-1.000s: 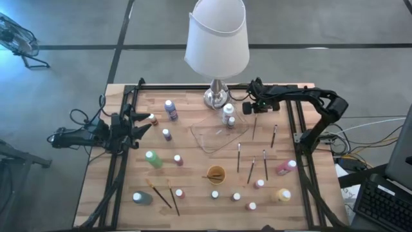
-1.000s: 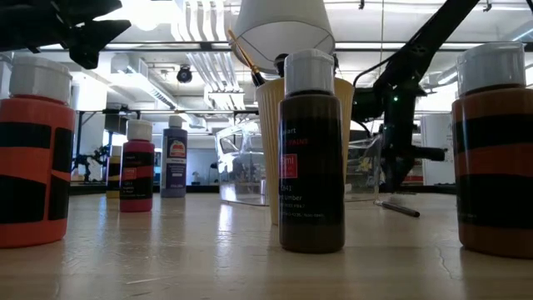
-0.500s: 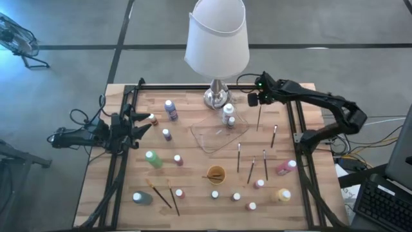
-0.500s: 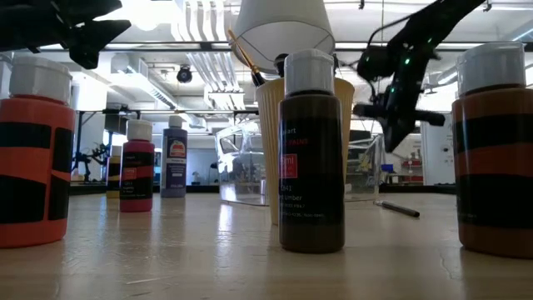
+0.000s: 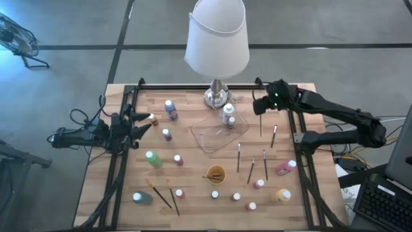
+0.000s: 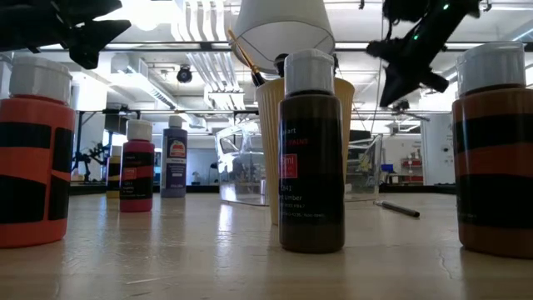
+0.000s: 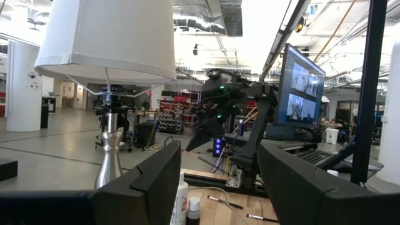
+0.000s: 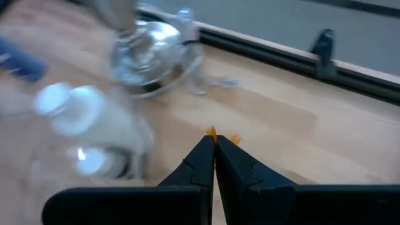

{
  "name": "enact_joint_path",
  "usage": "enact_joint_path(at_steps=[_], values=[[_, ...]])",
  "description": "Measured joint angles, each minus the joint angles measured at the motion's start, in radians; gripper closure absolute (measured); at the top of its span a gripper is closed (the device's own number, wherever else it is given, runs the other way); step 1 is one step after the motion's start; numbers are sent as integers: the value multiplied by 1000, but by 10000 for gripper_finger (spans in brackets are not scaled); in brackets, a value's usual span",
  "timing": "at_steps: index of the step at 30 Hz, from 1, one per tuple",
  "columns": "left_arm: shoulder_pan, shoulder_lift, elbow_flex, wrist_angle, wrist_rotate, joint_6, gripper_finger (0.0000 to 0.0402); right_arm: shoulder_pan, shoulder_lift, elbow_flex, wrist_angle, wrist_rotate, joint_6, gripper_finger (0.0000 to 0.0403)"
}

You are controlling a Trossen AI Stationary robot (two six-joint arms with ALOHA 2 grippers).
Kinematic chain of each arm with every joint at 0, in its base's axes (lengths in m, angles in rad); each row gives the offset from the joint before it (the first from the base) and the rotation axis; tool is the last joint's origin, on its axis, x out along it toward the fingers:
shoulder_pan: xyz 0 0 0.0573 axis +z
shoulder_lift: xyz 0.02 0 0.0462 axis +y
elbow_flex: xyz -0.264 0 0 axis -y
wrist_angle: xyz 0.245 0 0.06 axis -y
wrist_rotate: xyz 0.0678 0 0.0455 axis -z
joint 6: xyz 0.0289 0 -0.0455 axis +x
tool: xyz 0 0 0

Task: Pick & Place Paint Supplies
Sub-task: Put the black paint brush into the yellow cup

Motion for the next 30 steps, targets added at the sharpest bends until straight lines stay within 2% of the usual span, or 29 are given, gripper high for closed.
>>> enact_joint_path(at_steps=[7,15,24,30], values=[[0,0,0,0,0,0,183,200,-113,-52,73,1,16,394],[0,0,0,0,0,0,183,489,-139,-109,394,4,-79,394],[0,0,0,0,0,0,183,773,-23,-120,854,75,-394,394],[0,0,0,0,0,0,183,892,124,-120,1127,169,-636,394]])
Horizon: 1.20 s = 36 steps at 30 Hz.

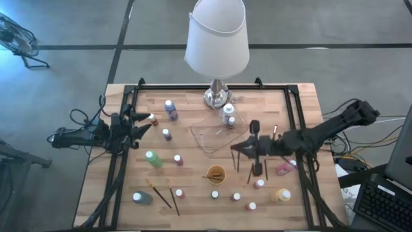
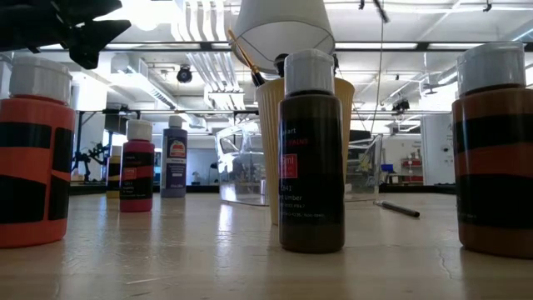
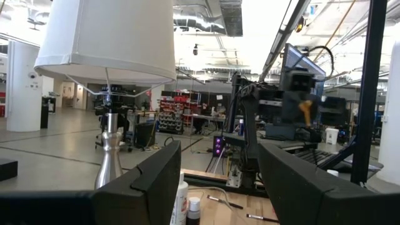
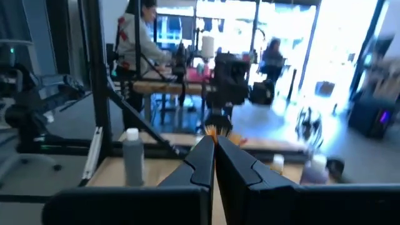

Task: Pick & Place Paint Supplies
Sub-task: Put the black paint brush into the yellow cup

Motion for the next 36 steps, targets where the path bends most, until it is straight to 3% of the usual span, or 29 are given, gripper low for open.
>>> enact_joint_path(at_steps=[12,36], values=[[0,0,0,0,0,0,183,89,286,0,537,40,-302,394],[0,0,0,0,0,0,183,100,560,1,673,66,-316,394]])
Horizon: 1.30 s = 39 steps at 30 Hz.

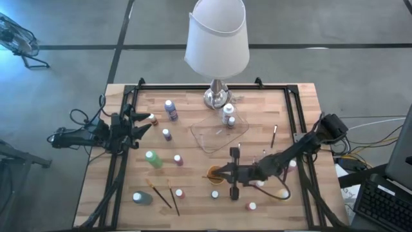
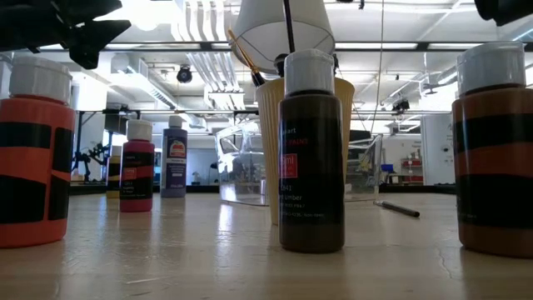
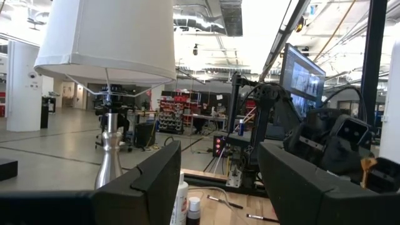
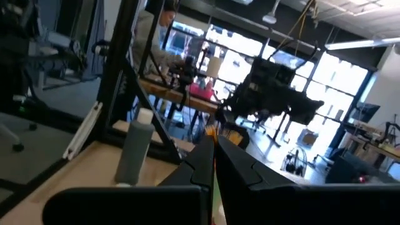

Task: Pick & Place Paint Supplies
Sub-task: Put the black paint brush into the yellow cup

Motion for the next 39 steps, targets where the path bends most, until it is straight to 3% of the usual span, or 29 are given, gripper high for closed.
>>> enact_joint_path(at_steps=[21,39], values=[[0,0,0,0,0,0,183,0,104,-2,-48,96,74,394],[0,0,0,0,0,0,183,-15,106,-2,-218,105,266,394]])
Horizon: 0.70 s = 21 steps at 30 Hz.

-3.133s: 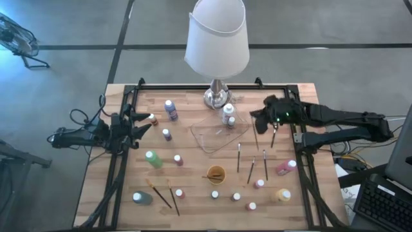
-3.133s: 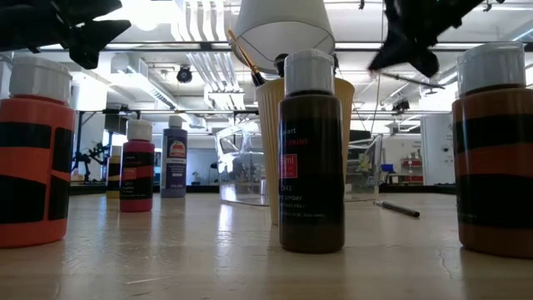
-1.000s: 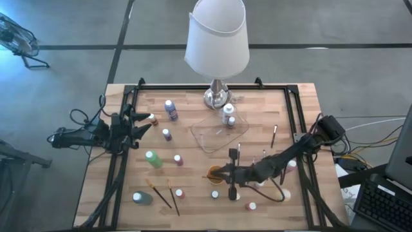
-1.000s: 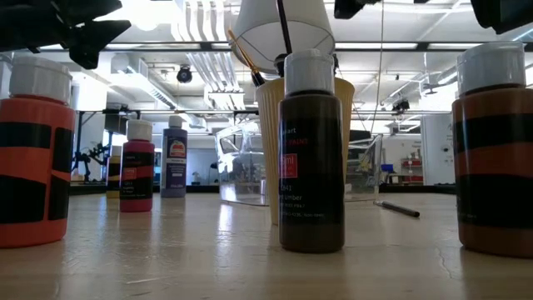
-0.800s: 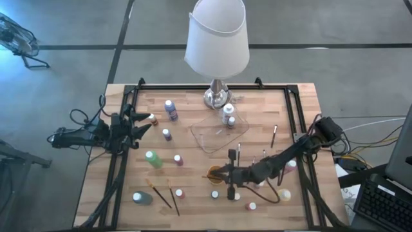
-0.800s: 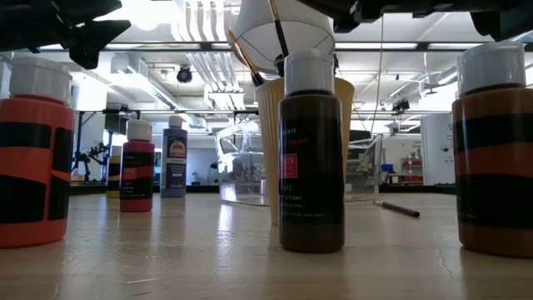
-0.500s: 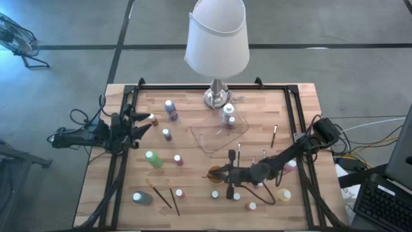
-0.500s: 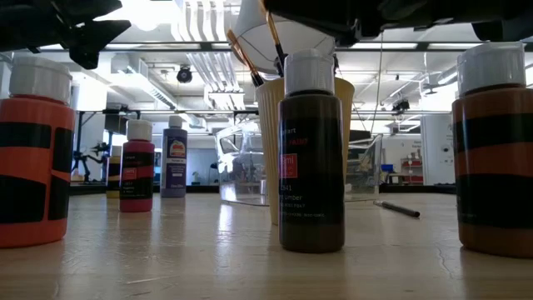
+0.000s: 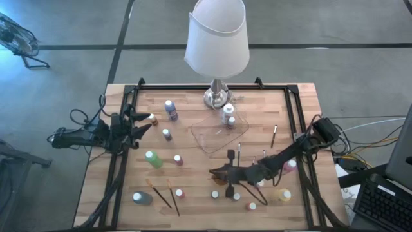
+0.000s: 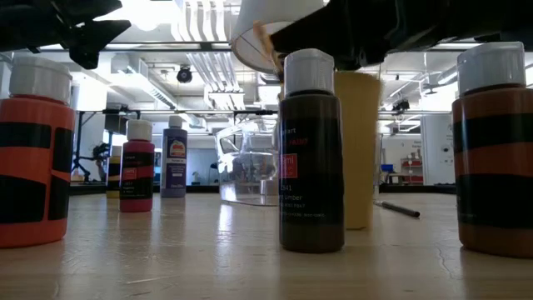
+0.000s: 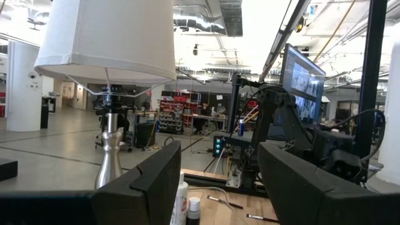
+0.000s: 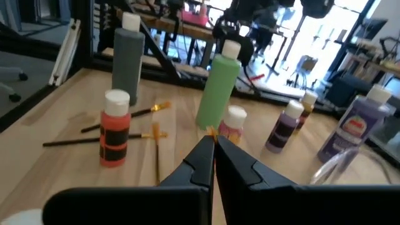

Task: Pick & Place Paint Supplies
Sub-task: Put the black paint brush into the yellow cup

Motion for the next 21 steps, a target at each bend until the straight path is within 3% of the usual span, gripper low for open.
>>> enact_joint_path(at_steps=[4,14,21], values=[[0,0,0,0,0,0,183,-11,0,0,-9,0,37,380],[0,0,0,0,0,0,183,-12,-1,0,-9,0,72,279],[0,0,0,0,0,0,183,-12,-23,0,6,0,40,233]])
